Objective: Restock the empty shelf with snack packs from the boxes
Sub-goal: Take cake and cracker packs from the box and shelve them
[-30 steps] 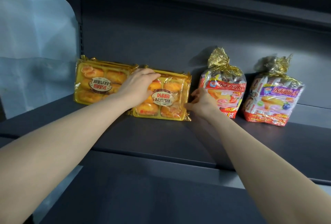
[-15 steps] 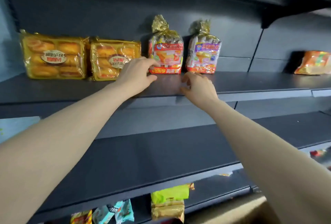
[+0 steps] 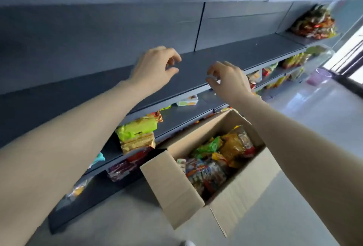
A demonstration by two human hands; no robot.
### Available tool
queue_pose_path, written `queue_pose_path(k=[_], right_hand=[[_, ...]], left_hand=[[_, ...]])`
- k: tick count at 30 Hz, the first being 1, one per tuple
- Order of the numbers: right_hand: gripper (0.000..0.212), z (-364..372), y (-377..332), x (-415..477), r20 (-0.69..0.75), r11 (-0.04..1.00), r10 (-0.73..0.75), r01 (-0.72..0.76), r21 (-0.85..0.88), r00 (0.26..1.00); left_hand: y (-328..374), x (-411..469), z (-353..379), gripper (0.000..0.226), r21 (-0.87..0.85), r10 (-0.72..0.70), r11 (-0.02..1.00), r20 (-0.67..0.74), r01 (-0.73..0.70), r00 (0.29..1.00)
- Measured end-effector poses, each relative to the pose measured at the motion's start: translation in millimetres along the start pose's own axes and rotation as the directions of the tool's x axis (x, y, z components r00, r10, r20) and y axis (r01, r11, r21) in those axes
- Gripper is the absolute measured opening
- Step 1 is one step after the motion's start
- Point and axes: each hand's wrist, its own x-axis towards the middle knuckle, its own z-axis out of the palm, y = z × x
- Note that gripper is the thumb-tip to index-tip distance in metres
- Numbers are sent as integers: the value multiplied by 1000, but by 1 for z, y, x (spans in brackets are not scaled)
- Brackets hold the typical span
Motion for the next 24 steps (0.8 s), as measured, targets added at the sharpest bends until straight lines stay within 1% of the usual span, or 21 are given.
queue_pose_path(k=[4,6,9,11,13,16,19,24], right_hand=[[15,33,65,-49,62,998,64,-64,0,996],[14,49,96,-71,104,995,95,-96,1,990],[13,75,145,-97,164,992,118,-124,25,979],[15,94,180,-108,223,989,138,-148,28,965],[17,115,217,-114,286,982,168,-185,33,944],[16,150,272,-121,363,970,200,-237,59,910],[14,192,321,-125,454,962,202,-263,74,868],[13,271,367,-138,597,931,238,-355,85,766]], left_hand=[[18,-14,83,23,-29,-25,999,139,29,990],[26,-19,125,22,-41,-34,998,201,43,979],[39,-23,192,26,-62,-46,996,293,67,955],[45,-24,237,28,-57,-82,992,357,110,930],[48,-25,281,29,-31,-151,984,402,178,903],[46,-33,344,28,17,-261,958,468,286,844],[33,-51,396,29,84,-382,913,522,399,762],[-3,-98,467,32,182,-552,809,561,558,617]])
